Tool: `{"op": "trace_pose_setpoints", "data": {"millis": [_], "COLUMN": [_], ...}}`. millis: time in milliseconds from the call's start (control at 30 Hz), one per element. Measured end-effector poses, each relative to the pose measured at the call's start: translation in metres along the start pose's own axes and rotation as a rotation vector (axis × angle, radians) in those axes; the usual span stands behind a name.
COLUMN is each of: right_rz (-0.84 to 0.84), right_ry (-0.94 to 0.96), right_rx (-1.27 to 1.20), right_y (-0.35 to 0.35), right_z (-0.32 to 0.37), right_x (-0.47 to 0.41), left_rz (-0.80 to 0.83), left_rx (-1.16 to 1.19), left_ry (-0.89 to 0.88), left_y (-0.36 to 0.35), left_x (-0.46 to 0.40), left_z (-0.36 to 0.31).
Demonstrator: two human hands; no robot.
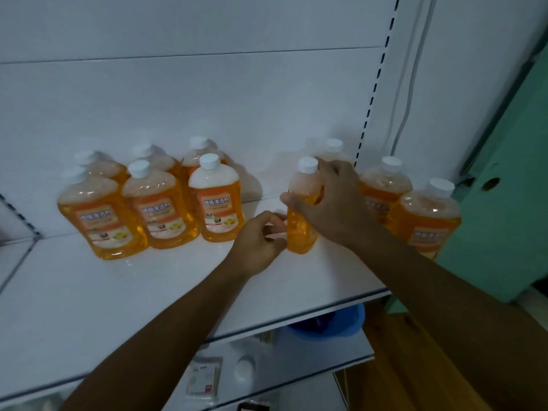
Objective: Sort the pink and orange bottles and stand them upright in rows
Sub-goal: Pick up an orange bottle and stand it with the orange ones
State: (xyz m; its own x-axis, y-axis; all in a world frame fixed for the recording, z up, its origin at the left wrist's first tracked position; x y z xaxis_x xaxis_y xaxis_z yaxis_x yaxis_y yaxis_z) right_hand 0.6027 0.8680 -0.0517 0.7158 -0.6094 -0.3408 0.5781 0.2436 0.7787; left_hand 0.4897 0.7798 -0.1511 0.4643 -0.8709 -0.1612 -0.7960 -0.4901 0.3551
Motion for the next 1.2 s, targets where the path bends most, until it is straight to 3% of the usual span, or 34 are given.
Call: {"op": "trace_pose_setpoints", "data": {"millis": [100,233,400,567,867,1200], "right_rz": [0.031,0.164,0.295,0.271,0.347,0.464], "right_ry": [0.010,0.047,0.118,0.192,0.298,0.362], "right_rx": [-0.013,-0.243,-0.203,-0.023,0.006,0.044], "right_y": [-0.008,-0.009,-0.010,-0.005,-0.009,-0.041], "right_z": [0.007,0.012,0.019,0.028,0.046,0.059], "right_x": [-0.001,-0.010,-0.025,-0.041,-0.087,-0.133], "left_rz": [-0.050,-0.095,-0.150,-0.164,-0.201,-0.286], "left_rx": [-0.015,-0.063,-0.237,-0.190,-0.055,0.084], "left_ry": [-0.010,0.016,0.077,0.053,-0.100,0.112], "left_y": [0.008,0.013,0.022,0.016,0.008,0.016], "left_x": [0.011,0.013,0.015,0.017,0.009,-0.020], "left_z": [-0.002,-0.004,-0.004,-0.010,-0.030,-0.005]}}
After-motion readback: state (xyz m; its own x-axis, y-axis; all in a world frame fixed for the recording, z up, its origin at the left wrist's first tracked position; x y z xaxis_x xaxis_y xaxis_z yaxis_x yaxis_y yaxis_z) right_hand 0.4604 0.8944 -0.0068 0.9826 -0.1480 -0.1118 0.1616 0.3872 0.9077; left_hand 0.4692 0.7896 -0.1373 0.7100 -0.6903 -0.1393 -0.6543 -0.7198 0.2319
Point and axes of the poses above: each hand's wrist, its own x-axis away from the middle knuckle, its own y-axis out of the back of the hand, z = x × y, the point moved 8 cm from there along -x, towards the middle knuckle, and after that the axes turned 5 degrees about z, right-handed, at the moved point
